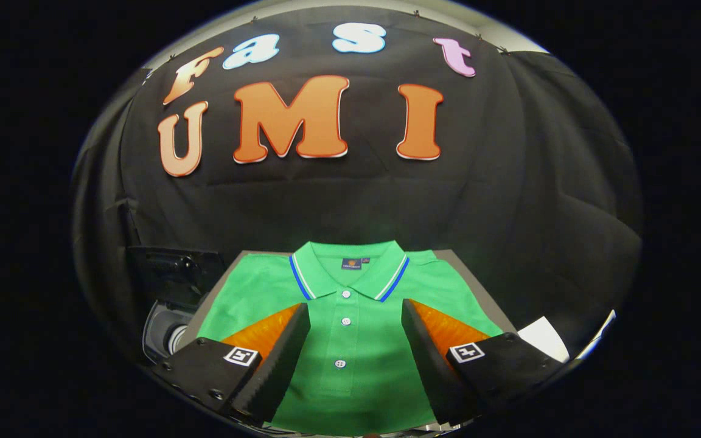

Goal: Put the clothes into the washing machine and then close the washing machine lid.

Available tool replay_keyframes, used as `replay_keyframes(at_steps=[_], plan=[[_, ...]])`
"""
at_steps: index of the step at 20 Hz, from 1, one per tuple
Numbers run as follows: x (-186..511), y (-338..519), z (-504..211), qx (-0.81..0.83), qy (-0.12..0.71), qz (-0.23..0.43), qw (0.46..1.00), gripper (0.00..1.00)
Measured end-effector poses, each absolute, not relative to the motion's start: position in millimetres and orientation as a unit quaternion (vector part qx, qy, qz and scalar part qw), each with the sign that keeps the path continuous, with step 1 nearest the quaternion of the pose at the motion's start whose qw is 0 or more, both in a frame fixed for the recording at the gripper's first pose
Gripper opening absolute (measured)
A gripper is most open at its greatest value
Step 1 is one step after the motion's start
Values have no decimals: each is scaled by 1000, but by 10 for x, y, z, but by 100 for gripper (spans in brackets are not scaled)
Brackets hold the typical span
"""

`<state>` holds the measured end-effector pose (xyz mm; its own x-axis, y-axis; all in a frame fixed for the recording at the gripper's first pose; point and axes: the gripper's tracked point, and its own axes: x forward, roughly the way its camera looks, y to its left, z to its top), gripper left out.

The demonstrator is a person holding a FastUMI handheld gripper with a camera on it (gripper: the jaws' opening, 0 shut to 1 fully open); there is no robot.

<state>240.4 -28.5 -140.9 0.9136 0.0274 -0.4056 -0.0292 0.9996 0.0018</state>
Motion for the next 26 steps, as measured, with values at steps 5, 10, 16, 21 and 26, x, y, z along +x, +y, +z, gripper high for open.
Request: replay_keyframes(at_steps=[5,10,16,21,26], plan=[[2548,-275,-1708,10,261,12,965,99],[2538,-269,-1766,24,285,7,958,98],[2546,-222,-1766,20,306,15,952,89],[2532,-141,-1769,11,326,45,944,51],[2517,-103,-1763,14,341,24,940,14]])
